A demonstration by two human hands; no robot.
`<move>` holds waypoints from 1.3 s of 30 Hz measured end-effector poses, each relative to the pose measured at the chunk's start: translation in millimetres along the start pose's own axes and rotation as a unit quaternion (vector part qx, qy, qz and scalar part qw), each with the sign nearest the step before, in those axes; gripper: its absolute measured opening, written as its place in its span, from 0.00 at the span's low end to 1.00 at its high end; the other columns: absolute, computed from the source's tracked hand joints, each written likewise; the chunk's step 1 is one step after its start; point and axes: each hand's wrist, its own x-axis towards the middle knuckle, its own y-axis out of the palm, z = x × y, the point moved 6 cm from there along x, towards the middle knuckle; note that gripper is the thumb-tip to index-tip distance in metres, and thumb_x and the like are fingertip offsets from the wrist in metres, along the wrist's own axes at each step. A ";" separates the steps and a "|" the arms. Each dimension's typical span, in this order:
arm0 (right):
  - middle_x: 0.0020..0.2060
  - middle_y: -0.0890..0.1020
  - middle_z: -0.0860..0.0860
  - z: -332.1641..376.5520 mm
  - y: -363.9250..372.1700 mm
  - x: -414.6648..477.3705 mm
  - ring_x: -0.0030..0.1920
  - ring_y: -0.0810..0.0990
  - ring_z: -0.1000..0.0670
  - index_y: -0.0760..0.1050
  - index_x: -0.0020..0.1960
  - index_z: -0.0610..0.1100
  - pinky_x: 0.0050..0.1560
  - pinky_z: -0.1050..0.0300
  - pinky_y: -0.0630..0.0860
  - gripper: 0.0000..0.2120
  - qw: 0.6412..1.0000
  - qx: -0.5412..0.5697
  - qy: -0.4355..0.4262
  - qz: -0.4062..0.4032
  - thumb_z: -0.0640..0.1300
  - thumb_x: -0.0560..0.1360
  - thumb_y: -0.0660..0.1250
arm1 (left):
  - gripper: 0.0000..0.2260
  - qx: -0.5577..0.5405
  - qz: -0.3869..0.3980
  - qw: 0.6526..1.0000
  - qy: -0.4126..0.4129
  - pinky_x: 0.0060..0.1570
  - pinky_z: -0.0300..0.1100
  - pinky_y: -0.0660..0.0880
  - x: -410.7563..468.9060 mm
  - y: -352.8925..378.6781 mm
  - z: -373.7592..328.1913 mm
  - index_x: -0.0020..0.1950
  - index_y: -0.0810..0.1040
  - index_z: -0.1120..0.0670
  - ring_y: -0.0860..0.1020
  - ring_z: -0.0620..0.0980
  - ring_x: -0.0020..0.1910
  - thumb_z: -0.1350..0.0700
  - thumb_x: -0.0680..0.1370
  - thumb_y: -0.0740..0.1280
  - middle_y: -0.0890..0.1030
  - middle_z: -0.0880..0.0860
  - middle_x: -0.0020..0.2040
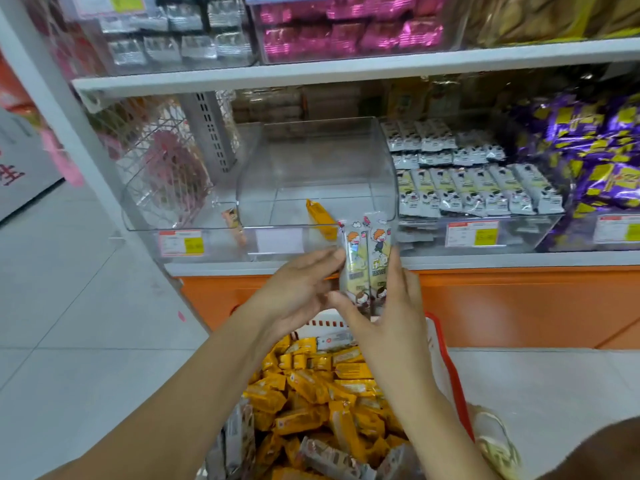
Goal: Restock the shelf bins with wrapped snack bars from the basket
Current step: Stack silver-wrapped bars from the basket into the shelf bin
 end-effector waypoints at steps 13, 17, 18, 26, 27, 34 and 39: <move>0.57 0.76 0.51 -21.2 -137.7 134.4 0.51 0.76 0.50 0.66 0.72 0.52 0.44 0.64 0.72 0.27 0.986 -0.043 0.027 -0.159 0.49 0.75 0.68 | 0.18 0.554 -0.192 0.790 0.183 0.63 0.34 0.62 37.9 4.8 -53.7 0.69 0.72 0.56 0.70 0.50 0.68 0.55 0.80 0.63 0.72 0.53 0.69; 0.60 0.77 0.41 -35.7 -156.4 209.4 0.56 0.76 0.39 0.67 0.72 0.47 0.49 0.51 0.71 0.26 0.977 -0.164 0.072 -0.117 0.51 0.76 0.66 | 0.17 0.576 -0.193 0.775 0.173 0.65 0.37 0.63 45.9 -2.0 -46.1 0.68 0.73 0.56 0.70 0.51 0.68 0.56 0.79 0.64 0.72 0.54 0.69; 0.61 0.77 0.41 -40.0 -158.0 227.4 0.57 0.76 0.39 0.68 0.71 0.45 0.49 0.51 0.71 0.25 0.972 -0.191 0.079 -0.111 0.51 0.76 0.66 | 0.17 0.578 -0.191 0.774 0.175 0.65 0.38 0.63 46.7 -2.1 -45.3 0.68 0.74 0.56 0.70 0.51 0.68 0.57 0.79 0.64 0.73 0.54 0.69; 0.57 0.80 0.39 -75.1 -135.5 324.2 0.58 0.78 0.38 0.78 0.58 0.38 0.56 0.49 0.75 0.33 0.950 -0.282 0.113 -0.074 0.67 0.75 0.60 | 0.16 0.581 -0.191 0.773 0.168 0.68 0.39 0.61 52.3 -7.1 -44.0 0.67 0.74 0.54 0.69 0.52 0.69 0.59 0.79 0.63 0.74 0.52 0.68; 0.58 0.80 0.41 -78.6 -131.6 329.2 0.59 0.77 0.39 0.78 0.61 0.39 0.60 0.49 0.74 0.32 0.954 -0.269 0.109 -0.072 0.66 0.75 0.61 | 0.16 0.582 -0.193 0.772 0.167 0.69 0.40 0.61 53.0 -8.0 -43.4 0.68 0.74 0.54 0.69 0.52 0.70 0.59 0.79 0.63 0.73 0.51 0.69; 0.56 0.79 0.38 -88.5 -114.6 337.7 0.58 0.76 0.38 0.77 0.59 0.39 0.64 0.47 0.69 0.23 0.954 -0.277 0.103 -0.056 0.56 0.80 0.57 | 0.21 0.591 -0.189 0.767 0.163 0.70 0.36 0.54 55.4 -13.8 -38.9 0.71 0.70 0.50 0.60 0.50 0.75 0.63 0.79 0.62 0.68 0.47 0.72; 0.61 0.76 0.35 -75.6 -111.8 315.7 0.60 0.74 0.35 0.72 0.65 0.36 0.59 0.48 0.71 0.22 0.965 -0.233 0.118 -0.018 0.51 0.83 0.52 | 0.22 0.586 -0.158 0.773 0.187 0.61 0.21 0.40 50.6 -6.7 -41.3 0.73 0.66 0.51 0.58 0.45 0.74 0.64 0.80 0.60 0.65 0.46 0.74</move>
